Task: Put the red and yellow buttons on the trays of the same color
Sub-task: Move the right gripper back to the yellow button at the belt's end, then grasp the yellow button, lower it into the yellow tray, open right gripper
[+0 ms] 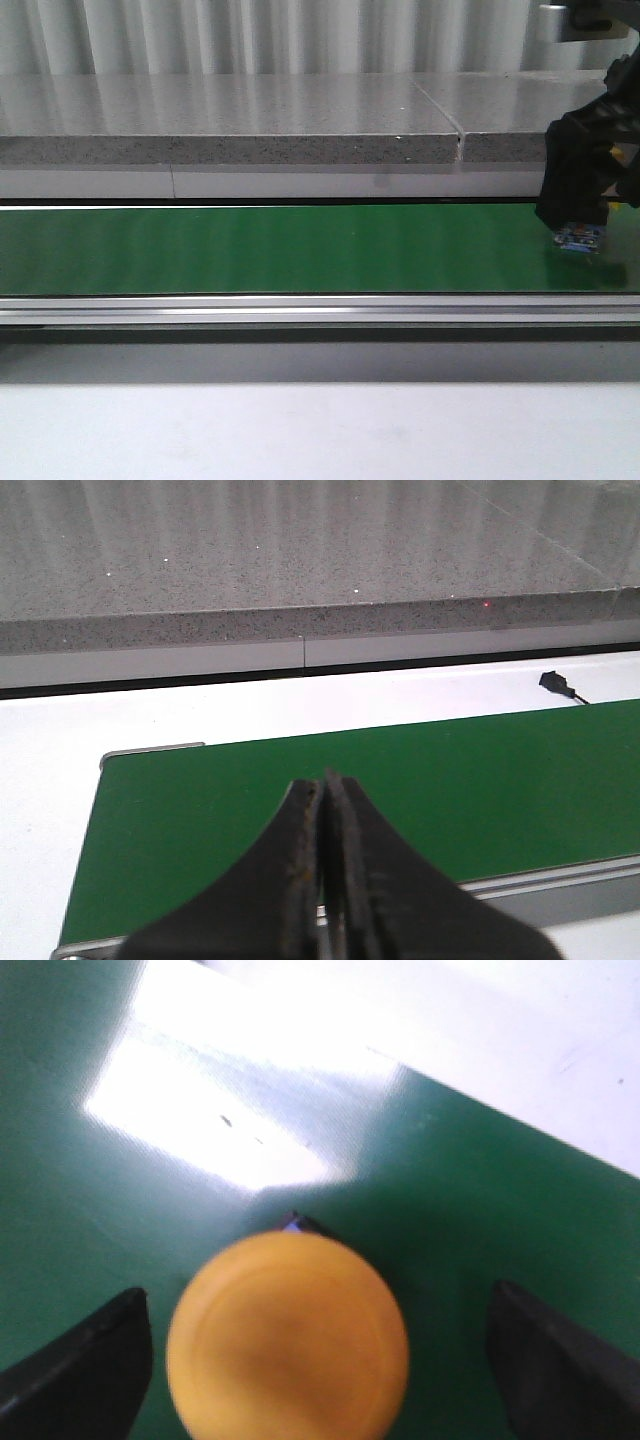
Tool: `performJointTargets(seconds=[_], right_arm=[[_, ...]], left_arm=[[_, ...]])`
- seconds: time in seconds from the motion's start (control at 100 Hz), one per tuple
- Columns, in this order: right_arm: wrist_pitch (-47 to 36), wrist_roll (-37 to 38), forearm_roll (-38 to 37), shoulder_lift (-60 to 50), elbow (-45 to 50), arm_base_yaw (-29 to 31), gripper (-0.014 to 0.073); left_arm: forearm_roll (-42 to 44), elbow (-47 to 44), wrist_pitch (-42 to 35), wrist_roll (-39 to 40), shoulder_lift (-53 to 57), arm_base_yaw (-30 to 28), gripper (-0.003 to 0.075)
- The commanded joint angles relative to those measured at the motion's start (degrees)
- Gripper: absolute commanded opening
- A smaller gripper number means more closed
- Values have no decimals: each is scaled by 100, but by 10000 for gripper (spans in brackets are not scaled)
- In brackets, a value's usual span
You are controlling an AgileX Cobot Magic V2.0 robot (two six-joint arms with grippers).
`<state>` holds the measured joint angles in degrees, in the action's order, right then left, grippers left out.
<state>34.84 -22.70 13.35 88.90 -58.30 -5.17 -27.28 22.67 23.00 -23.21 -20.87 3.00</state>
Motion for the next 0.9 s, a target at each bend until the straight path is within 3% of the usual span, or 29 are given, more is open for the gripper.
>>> performJointTargets(seconds=[0.0, 0.07, 0.24, 0.31, 0.62, 0.89], right_arm=[[-335, -64, 72, -177, -171, -3, 627], [-262, -64, 72, -177, -171, -3, 545], [-9, -59, 72, -177, -171, 10, 237], [45, -59, 72, -189, -171, 10, 175], [533, 424, 58, -705, -236, 316, 162], [1214, 1131, -686, -1640, -228, 1724, 162]], left_arm=[[-136, 162, -410, 6, -23, 63, -20], [-136, 162, -410, 6, -23, 63, -20], [-136, 162, -410, 6, -23, 63, -20], [-136, 162, -410, 6, -23, 63, -20], [-136, 162, -410, 6, -23, 63, -20], [-136, 162, -410, 6, -23, 63, -20]])
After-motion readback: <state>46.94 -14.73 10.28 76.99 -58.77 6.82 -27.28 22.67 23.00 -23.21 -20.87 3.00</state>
